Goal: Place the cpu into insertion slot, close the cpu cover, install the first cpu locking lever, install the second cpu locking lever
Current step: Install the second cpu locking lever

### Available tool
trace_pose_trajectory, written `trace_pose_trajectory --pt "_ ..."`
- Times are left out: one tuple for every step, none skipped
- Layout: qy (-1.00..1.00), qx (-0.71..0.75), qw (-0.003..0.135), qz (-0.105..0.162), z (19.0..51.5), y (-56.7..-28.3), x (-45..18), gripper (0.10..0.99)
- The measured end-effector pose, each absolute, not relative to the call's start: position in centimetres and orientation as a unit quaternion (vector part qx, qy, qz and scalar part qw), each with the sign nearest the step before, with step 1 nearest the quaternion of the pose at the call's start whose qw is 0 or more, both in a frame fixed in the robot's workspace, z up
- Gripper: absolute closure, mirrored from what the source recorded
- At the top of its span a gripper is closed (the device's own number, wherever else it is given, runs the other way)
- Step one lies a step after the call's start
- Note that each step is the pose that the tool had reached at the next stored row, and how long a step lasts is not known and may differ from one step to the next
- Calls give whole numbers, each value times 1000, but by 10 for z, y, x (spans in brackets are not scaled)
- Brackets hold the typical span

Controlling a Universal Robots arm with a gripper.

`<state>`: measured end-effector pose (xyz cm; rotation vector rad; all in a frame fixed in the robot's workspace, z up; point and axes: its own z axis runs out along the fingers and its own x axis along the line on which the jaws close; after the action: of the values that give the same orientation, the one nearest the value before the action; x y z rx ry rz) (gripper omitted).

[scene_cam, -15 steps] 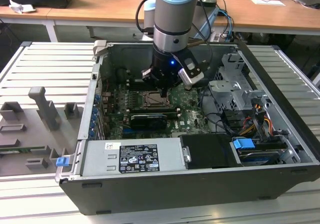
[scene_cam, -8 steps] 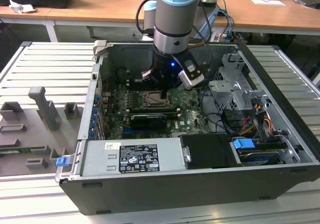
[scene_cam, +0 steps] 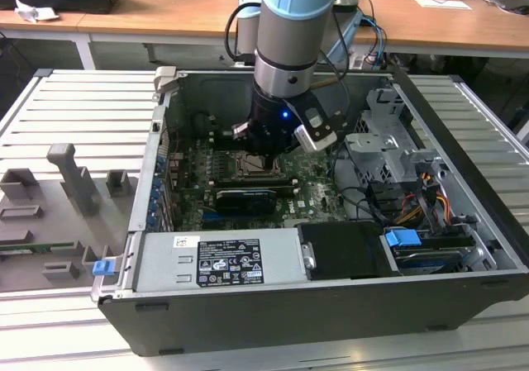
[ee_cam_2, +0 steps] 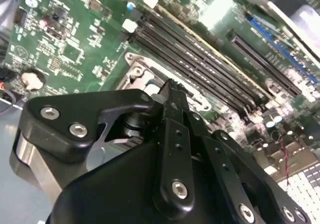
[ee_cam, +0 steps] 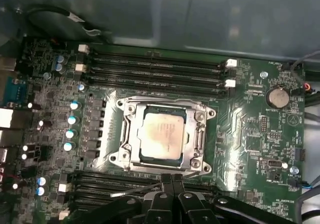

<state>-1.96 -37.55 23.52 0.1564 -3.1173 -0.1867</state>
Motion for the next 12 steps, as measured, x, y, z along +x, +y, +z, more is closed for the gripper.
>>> trace_pose_trajectory --pt "-997 50 7 -60 235 -376 -24 980" --pt "-997 50 7 -61 235 -376 -30 980" --pt "-997 50 7 -60 234 -376 -35 980" --pt "-997 50 7 -60 233 -376 -43 980" --pt "-997 50 7 -60 228 -376 -50 980" --pt "-997 50 7 -60 225 -376 -51 980" --pt "-997 50 7 -61 222 -376 -52 980" --pt "-997 50 7 -61 221 -377 -52 980" --pt "-997 50 7 -63 221 -377 -52 980" --pt "-997 50 7 -66 221 -378 -52 980" --pt "-996 50 7 -68 221 -379 -53 980" --pt "-996 50 7 -69 220 -380 -54 980"
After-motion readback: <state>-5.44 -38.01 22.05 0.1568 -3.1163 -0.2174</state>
